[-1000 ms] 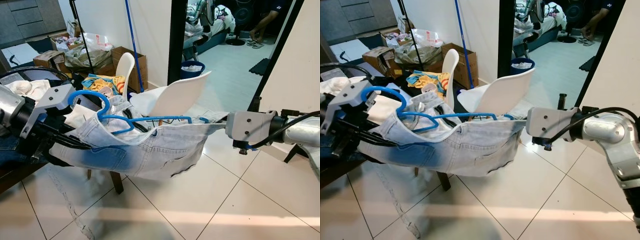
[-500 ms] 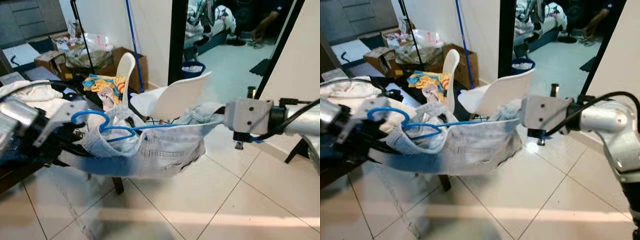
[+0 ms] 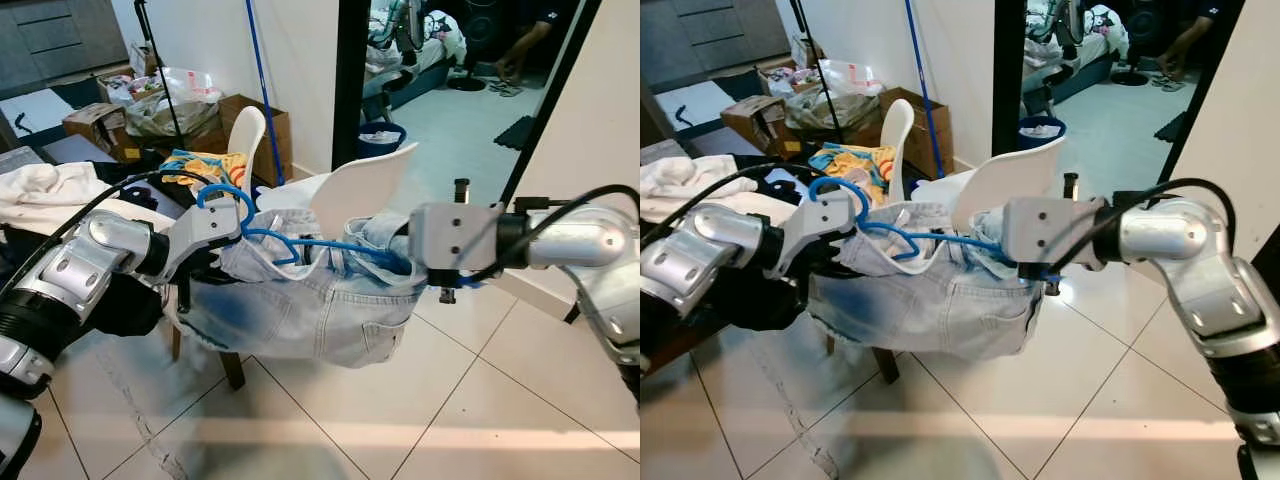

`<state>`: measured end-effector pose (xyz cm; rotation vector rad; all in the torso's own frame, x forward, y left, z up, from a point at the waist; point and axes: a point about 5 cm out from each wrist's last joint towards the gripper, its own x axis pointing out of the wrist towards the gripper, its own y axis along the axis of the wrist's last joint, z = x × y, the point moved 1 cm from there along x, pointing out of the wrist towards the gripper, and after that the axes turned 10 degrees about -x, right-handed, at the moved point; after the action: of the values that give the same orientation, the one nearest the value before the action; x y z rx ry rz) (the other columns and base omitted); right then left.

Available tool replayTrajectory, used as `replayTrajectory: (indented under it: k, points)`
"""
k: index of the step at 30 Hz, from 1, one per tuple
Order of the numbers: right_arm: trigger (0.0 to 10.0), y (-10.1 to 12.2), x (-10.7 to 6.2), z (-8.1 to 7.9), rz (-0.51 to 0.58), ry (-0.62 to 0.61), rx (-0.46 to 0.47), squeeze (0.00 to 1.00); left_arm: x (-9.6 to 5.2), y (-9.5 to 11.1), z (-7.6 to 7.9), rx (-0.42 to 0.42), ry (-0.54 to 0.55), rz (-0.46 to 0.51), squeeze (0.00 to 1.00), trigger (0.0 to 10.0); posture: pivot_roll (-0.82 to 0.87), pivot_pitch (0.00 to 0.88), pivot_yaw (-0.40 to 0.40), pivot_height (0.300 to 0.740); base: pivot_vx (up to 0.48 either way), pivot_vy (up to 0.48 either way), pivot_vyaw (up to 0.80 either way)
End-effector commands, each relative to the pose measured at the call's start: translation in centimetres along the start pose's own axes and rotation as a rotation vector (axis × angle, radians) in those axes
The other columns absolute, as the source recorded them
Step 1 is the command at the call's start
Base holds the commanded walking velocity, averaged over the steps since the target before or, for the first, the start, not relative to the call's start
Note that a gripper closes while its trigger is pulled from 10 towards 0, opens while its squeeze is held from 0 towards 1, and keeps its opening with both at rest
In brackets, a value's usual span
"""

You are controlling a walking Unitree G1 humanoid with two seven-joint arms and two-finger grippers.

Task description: Hang hanger

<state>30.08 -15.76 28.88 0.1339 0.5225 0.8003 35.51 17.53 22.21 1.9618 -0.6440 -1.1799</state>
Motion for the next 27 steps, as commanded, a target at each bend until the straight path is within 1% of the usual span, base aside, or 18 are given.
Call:
replayTrajectory:
  k: [1,3,6,9,10,13,14,15,17,18,20,22,24,25,26,27]
  points:
    - [0.0,0.4,0.6,-0.2,0.017,0.018,-0.011,0.00,0.3,1.6,0.8,0.081,-0.046,0.054,0.00,0.4,-0.02,0.017,0.025,0.740,0.000,0.000,0.00]
    - [0.0,-0.4,0.2,-0.4,-0.025,0.026,-0.002,0.00,-0.2,1.1,1.3,0.111,-0.075,0.011,0.00,0.5,-0.02,0.018,0.024,0.740,0.000,0.000,0.00]
    - [0.0,-0.9,0.0,-0.5,-0.052,0.028,0.003,0.00,-0.5,0.8,1.8,0.126,-0.095,-0.014,0.00,0.5,-0.01,0.021,0.025,0.740,0.000,0.000,0.00]
    - [0.0,-2.2,-0.6,-0.5,-0.129,0.029,0.009,0.00,-1.2,-0.3,2.7,0.166,-0.112,-0.114,0.00,0.5,-0.01,0.027,0.021,0.740,0.000,0.000,0.00]
    - [0.0,-2.6,-0.9,-0.5,-0.149,0.027,0.010,0.00,-1.6,-0.8,2.6,0.173,-0.088,-0.156,0.00,0.5,-0.01,0.027,0.021,0.740,0.000,0.000,0.00]
    - [0.0,-2.6,-0.9,-0.5,-0.149,0.027,0.010,0.00,-1.6,-0.8,2.6,0.173,-0.088,-0.156,0.00,0.5,-0.01,0.027,0.021,0.740,0.000,0.000,0.00]
    - [0.0,-2.9,-1.2,-0.4,-0.169,0.023,0.012,0.00,-2.1,-1.4,2.3,0.171,-0.054,-0.198,0.00,0.4,-0.01,0.029,0.019,0.740,0.000,0.000,0.00]
    - [0.0,-2.9,-1.2,-0.4,-0.169,0.023,0.012,0.00,-2.1,-1.4,2.3,0.171,-0.054,-0.198,0.00,0.4,-0.01,0.029,0.019,0.740,0.000,0.000,0.00]
    - [0.0,-3.5,-1.9,-0.1,-0.198,0.014,0.015,0.00,-3.3,-2.6,1.5,0.161,0.032,-0.279,0.00,0.4,0.00,0.032,0.014,0.740,0.000,0.000,0.00]
    - [0.0,-3.5,-1.9,-0.1,-0.198,0.014,0.015,0.00,-3.3,-2.6,1.5,0.161,0.032,-0.279,0.00,0.4,0.00,0.032,0.014,0.740,0.000,0.000,0.00]
    - [0.0,-3.5,-2.2,0.2,-0.200,-0.002,0.018,0.00,-3.8,-3.3,1.0,0.147,0.089,-0.334,0.00,0.3,0.00,0.032,0.014,0.740,0.000,0.000,0.00]
    - [0.0,-3.4,-2.3,0.3,-0.195,-0.007,0.019,0.00,-3.7,-3.5,1.0,0.136,0.100,-0.339,0.00,0.3,0.00,0.031,0.015,0.740,0.000,0.000,0.00]
    - [0.0,-3.0,-2.1,0.4,-0.171,-0.016,0.028,0.00,-2.8,-3.5,1.4,0.125,0.113,-0.341,0.00,0.2,0.00,0.032,0.014,0.740,0.000,0.000,0.00]
    - [0.0,-2.8,-1.9,0.5,-0.160,-0.022,0.034,0.00,-1.8,-3.1,1.5,0.085,0.140,-0.313,0.00,0.0,-0.01,0.029,0.012,0.740,0.000,0.000,0.00]
    - [0.0,-2.7,-1.7,0.6,-0.152,-0.025,0.038,0.00,-1.2,-2.7,1.6,0.056,0.160,-0.295,0.00,0.0,0.00,0.030,0.013,0.740,0.000,0.000,0.00]
    - [0.0,-2.7,-1.7,0.6,-0.152,-0.025,0.038,0.00,-1.2,-2.7,1.6,0.056,0.160,-0.295,0.00,0.0,0.00,0.030,0.013,0.740,0.000,0.000,0.00]
